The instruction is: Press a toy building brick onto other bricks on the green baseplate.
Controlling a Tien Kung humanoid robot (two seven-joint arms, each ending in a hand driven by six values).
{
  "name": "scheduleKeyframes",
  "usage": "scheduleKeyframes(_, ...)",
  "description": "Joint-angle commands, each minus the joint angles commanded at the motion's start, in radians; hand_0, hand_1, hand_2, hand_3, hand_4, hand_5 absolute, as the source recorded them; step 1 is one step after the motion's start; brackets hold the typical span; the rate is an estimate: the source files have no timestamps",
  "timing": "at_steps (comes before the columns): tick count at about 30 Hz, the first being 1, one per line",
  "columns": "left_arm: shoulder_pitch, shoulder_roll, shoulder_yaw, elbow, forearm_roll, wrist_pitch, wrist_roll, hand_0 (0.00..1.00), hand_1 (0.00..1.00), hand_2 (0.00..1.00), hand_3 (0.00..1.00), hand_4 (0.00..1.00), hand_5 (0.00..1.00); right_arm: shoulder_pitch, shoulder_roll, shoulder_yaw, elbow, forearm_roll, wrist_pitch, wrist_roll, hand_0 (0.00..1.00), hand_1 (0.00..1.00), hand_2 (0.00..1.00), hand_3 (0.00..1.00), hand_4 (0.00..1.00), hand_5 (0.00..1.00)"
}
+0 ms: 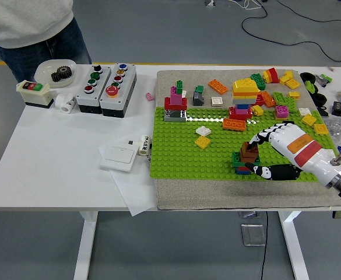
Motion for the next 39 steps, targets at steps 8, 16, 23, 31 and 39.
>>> scheduleKeyframes(8, 0.000, 0.000, -0.002, 0.000, 0.003, 0.000, 0.002, 0.455, 0.571, 0.724, 0.761, 0.791, 0.811, 0.002, 0.002, -0.006, -0.003, -0.004, 0.002, -0.001, 0.542, 0.506, 0.534, 0.536, 0.755, 0.541)
scheduleKeyframes(16, 0.005, -0.001, -0.008, 0.000, 0.012, 0.000, 0.006, 0.454, 0.571, 0.724, 0.760, 0.791, 0.811, 0.004, 0.003, -0.015, -0.003, -0.007, 0.004, -0.003, 0.541, 0.506, 0.535, 0.536, 0.754, 0.536)
scheduleKeyframes(23, 0.008, -0.001, -0.014, 0.000, 0.020, 0.000, 0.009, 0.454, 0.571, 0.724, 0.761, 0.790, 0.808, 0.009, 0.005, -0.022, -0.002, -0.009, 0.005, -0.004, 0.538, 0.505, 0.534, 0.535, 0.755, 0.531)
scheduleKeyframes(31, 0.010, -0.001, -0.019, 0.000, 0.027, 0.001, 0.011, 0.454, 0.571, 0.724, 0.760, 0.791, 0.811, 0.018, 0.005, -0.030, -0.003, -0.010, 0.006, -0.004, 0.539, 0.506, 0.534, 0.536, 0.755, 0.529)
scheduleKeyframes(39, 0.008, 0.000, -0.015, 0.000, 0.025, 0.000, 0.010, 0.454, 0.570, 0.723, 0.757, 0.792, 0.811, 0.034, 0.004, -0.040, -0.001, -0.010, 0.007, -0.005, 0.538, 0.506, 0.535, 0.536, 0.755, 0.529)
